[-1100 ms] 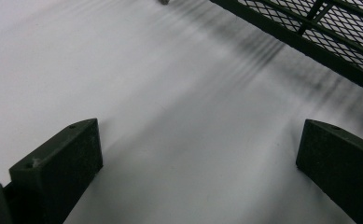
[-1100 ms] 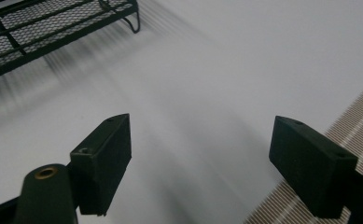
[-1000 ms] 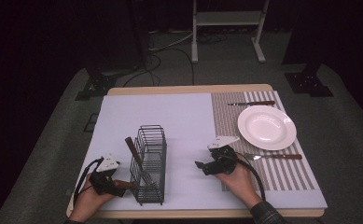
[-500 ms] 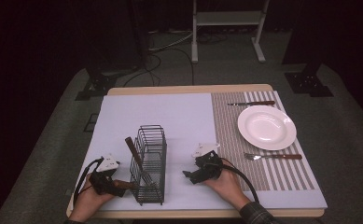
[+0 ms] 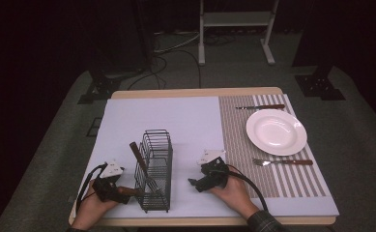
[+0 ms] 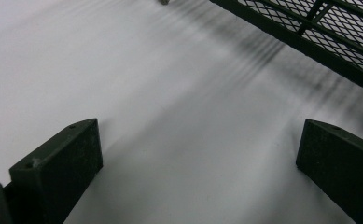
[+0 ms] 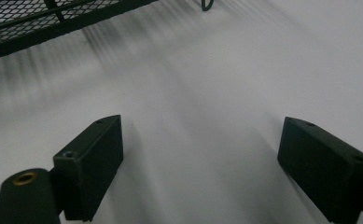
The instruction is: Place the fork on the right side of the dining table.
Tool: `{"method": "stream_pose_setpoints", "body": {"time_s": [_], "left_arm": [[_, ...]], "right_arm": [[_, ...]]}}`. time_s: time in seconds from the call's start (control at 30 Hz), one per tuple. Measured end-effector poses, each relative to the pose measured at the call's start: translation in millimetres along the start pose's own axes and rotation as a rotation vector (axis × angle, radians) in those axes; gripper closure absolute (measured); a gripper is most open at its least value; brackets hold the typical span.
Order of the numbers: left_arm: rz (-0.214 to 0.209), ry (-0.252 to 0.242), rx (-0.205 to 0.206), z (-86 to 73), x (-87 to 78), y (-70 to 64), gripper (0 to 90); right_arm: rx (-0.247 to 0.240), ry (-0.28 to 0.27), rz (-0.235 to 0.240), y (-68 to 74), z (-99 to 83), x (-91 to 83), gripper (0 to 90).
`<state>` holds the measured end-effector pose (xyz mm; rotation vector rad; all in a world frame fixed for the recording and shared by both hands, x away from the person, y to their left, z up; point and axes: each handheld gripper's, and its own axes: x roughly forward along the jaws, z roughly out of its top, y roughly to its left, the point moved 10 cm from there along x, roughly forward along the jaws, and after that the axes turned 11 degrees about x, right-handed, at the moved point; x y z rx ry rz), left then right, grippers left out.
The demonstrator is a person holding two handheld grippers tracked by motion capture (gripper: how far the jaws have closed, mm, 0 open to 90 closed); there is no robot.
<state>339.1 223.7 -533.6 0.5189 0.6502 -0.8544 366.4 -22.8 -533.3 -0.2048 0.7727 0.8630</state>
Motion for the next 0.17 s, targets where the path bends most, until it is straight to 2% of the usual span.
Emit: {"method": "stream_pose_setpoints", "body": {"time_s": [0.17], "left_arm": [[-0.001, -0.001, 0.000, 0.1, 0.0, 0.0, 0.0]], "right_arm": [[0.001, 0.001, -0.002, -0.3, 0.0, 0.0, 12.4]]}}
